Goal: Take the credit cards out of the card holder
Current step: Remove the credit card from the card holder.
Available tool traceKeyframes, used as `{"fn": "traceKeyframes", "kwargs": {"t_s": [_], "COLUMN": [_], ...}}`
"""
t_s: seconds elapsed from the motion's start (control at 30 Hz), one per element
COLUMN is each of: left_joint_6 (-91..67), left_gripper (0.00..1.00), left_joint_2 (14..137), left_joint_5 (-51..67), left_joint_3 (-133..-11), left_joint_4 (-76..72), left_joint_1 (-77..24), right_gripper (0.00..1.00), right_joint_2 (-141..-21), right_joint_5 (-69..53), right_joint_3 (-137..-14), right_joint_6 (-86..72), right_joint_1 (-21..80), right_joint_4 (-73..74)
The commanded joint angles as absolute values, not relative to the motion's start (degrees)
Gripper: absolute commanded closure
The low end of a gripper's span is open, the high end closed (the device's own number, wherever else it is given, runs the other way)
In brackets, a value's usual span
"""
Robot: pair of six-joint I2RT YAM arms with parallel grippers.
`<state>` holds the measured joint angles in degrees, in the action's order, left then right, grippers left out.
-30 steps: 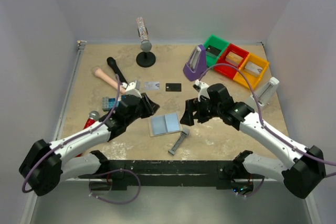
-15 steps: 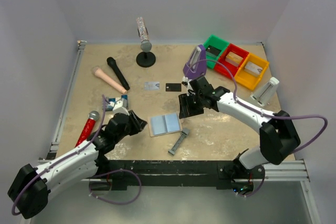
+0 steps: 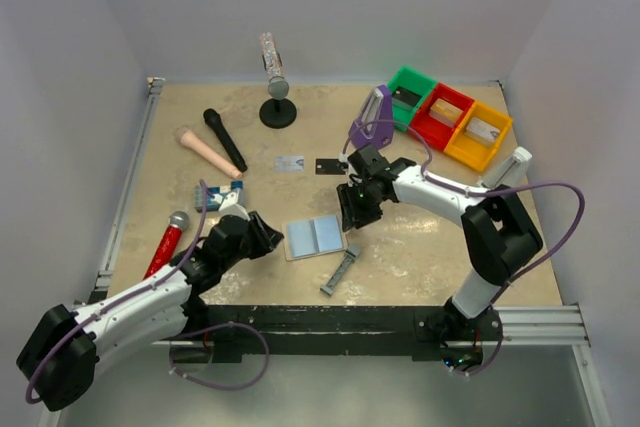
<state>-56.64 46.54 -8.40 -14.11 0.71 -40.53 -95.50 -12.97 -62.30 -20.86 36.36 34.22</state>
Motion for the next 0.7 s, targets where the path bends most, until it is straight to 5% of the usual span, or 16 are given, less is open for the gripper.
{"fn": "traceKeyframes", "kwargs": {"t_s": [0.0, 0.2, 0.43, 0.67], "left_joint_6": [-57.39, -57.39, -57.22, -55.64], "left_gripper": [0.64, 0.64, 0.65, 0.64], "left_joint_2": [46.50, 47.20, 49.83, 54.05], "left_joint_5": [-7.82, -7.65, -6.60, -4.22], "left_joint_3": [-14.76, -14.85, -14.77, -16.26], "left_joint_4": [-1.67, -1.76, -4.65, -8.96], "left_joint_1": [-40.52, -40.52, -40.61, -40.52], "right_gripper": [0.59, 0.71, 1.00, 1.00], "right_joint_2": [-97.64, -100.72, -98.88, -96.51], "right_joint_5": [-13.18, -14.41, -16.96, -21.00], "right_joint_3": [-66.00, -68.11, -65.92, -63.20], "right_joint_6": [-19.95, -19.60, -20.56, -22.76], "right_joint_1": [36.65, 36.65, 36.74, 37.35], "right_joint_4": [35.33, 36.39, 33.93, 31.12]}}
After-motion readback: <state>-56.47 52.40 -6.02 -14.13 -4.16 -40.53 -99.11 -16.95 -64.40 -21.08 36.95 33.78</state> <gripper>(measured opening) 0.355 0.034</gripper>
